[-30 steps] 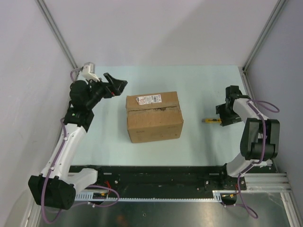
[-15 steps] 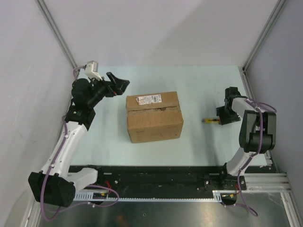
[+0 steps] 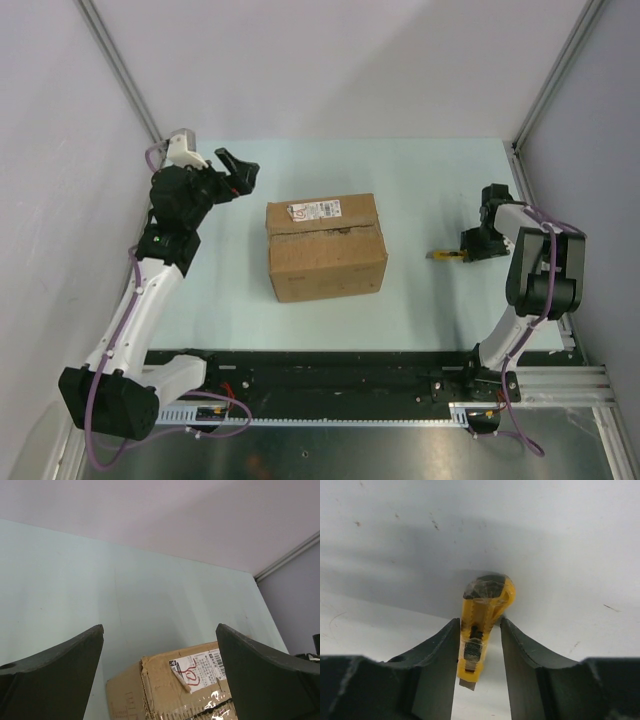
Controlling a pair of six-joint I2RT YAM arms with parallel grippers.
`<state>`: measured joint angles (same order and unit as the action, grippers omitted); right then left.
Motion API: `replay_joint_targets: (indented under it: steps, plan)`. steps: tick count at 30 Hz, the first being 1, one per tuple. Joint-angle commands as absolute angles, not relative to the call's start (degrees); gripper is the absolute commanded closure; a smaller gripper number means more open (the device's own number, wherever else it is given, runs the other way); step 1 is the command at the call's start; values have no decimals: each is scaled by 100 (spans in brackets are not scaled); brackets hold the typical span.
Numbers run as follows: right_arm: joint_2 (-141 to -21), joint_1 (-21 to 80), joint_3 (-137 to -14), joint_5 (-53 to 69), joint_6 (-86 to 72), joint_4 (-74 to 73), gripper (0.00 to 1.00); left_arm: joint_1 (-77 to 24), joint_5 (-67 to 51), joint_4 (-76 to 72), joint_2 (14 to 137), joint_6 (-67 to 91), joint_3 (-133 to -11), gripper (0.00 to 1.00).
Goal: Unpack the express box
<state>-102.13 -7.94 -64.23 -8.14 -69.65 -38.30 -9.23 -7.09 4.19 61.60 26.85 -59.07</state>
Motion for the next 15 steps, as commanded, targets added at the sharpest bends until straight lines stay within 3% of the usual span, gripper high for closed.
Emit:
replay_joint_targets:
  steps: [1,9,15]
  plan:
    - [-10459,-853,-6416,-913,-6961,-4175,62,-923,-457,439,6047,2566,-6161,0]
    - [-10248,-853,-6469,-1125,-6724,-4061,94,-923,-667,448,6064,2540,-6214,0]
    - [-9880,-747,-6478,-888,-6118,-3525,99,-940,-1563,439,6179,2505,-6293,0]
